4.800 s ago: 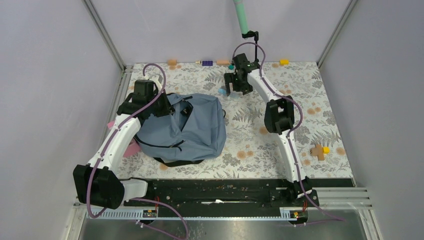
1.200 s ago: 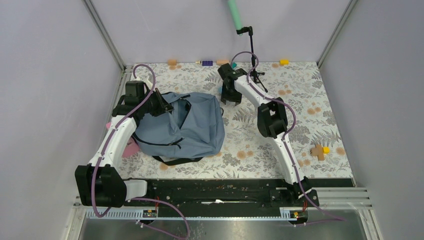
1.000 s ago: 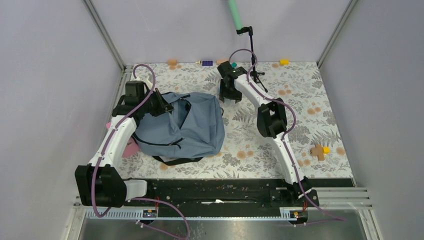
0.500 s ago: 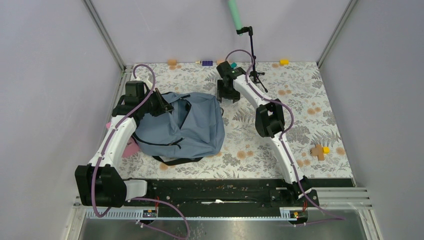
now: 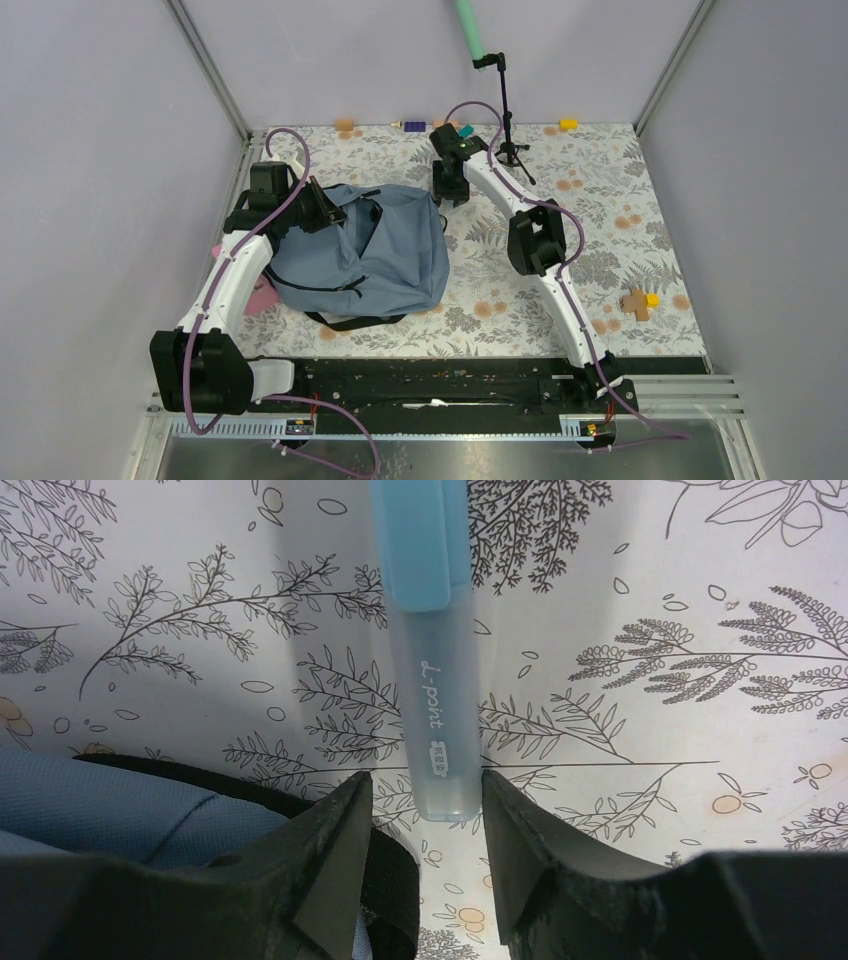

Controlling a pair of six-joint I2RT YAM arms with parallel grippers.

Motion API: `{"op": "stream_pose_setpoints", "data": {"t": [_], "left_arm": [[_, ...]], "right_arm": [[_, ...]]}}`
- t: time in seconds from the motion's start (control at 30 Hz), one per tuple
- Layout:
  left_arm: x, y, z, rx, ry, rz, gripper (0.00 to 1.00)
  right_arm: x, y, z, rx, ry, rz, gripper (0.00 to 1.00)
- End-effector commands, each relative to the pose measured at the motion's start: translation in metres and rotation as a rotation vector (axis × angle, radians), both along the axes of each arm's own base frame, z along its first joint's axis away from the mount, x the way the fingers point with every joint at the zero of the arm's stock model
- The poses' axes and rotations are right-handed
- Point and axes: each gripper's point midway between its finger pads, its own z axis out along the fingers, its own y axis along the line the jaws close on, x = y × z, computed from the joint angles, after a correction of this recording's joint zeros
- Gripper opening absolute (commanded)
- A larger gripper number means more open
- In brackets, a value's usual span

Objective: Pack the student bag
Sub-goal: Move the stationery to the center of the board.

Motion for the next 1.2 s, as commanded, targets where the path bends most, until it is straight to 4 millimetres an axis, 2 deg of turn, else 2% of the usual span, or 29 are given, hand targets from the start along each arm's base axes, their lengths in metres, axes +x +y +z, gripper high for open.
{"op": "stream_pose_setpoints", "data": {"t": [0.0,0.07,0.17,0.23,0.53,0.6,0.73,0.8,0.9,1.03,1.17], "left_arm": [[0.024,0.0,0.066,-0.035,-0.265,-0.007,0.0],[0.024,-0.001,0.065,-0.038,-0.262,-0.008,0.0],[0.024,0.0,0.066,-0.039,-0.264,-0.009,0.0],[0.024,0.0,0.066,-0.038,-0.266,-0.008,0.0],[0.023,0.001,0.065,-0.032,-0.266,-0.007,0.0],[0.022,0.001,0.064,-0.031,-0.266,-0.006,0.0],[0.022,0.002,0.063,-0.028,-0.262,-0.005,0.0],[0.022,0.002,0.063,-0.029,-0.263,-0.006,0.0],[0.021,0.001,0.063,-0.034,-0.263,-0.009,0.0],[0.021,0.0,0.062,-0.039,-0.258,-0.011,0.0],[0.021,-0.002,0.062,-0.051,-0.26,-0.018,0.0]], "right_arm": [[0.004,0.011,0.006,0.015,-0.028,-0.022,0.51],[0.005,0.01,0.006,0.008,-0.028,-0.036,0.49],[0.005,0.008,0.006,0.001,-0.029,-0.044,0.39],[0.006,0.008,0.006,-0.002,-0.031,-0.049,0.36],[0.0,-0.007,0.007,-0.043,-0.023,-0.113,0.09],[-0.007,-0.009,0.004,-0.038,-0.01,-0.123,0.07],[-0.023,-0.022,0.018,-0.054,-0.012,-0.138,0.07],[-0.036,-0.034,0.023,-0.082,0.001,-0.136,0.07],[-0.063,-0.041,0.023,-0.067,0.047,-0.122,0.08],[-0.113,-0.065,0.007,-0.087,0.118,-0.145,0.11],[-0.154,-0.085,0.002,-0.084,0.137,-0.165,0.13]]}}
